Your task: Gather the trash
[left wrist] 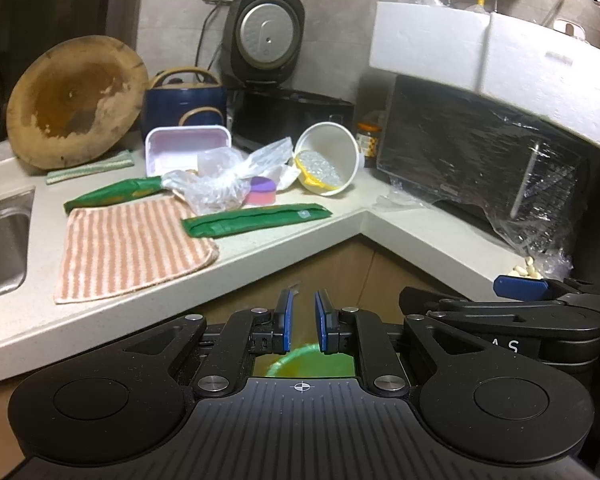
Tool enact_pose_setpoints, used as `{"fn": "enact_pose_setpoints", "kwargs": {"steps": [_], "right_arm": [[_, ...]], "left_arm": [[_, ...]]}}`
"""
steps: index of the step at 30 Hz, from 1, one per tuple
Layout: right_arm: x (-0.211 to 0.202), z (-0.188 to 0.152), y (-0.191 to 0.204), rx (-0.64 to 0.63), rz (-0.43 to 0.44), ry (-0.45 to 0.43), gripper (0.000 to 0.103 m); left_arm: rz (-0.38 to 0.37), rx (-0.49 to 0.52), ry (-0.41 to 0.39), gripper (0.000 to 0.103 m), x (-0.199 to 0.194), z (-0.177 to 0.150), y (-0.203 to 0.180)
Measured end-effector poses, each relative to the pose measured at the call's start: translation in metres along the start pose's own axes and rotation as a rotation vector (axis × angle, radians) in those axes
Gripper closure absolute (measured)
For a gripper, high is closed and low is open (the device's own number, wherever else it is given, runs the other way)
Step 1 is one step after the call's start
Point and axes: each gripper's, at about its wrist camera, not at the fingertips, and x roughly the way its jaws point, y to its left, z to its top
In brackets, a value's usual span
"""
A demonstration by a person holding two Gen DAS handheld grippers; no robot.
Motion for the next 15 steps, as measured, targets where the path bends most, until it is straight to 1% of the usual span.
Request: {"fn": "enact_pose_setpoints", "kwargs": {"steps": [15], "right_arm": [[-0.0042, -0.0024, -0.0039, 0.014, -0.011, -0.004, 0.000]], "left_arm": [[-0.017, 0.006, 0.006, 0.088, 0.0009, -0.0002, -0.0029]]}}
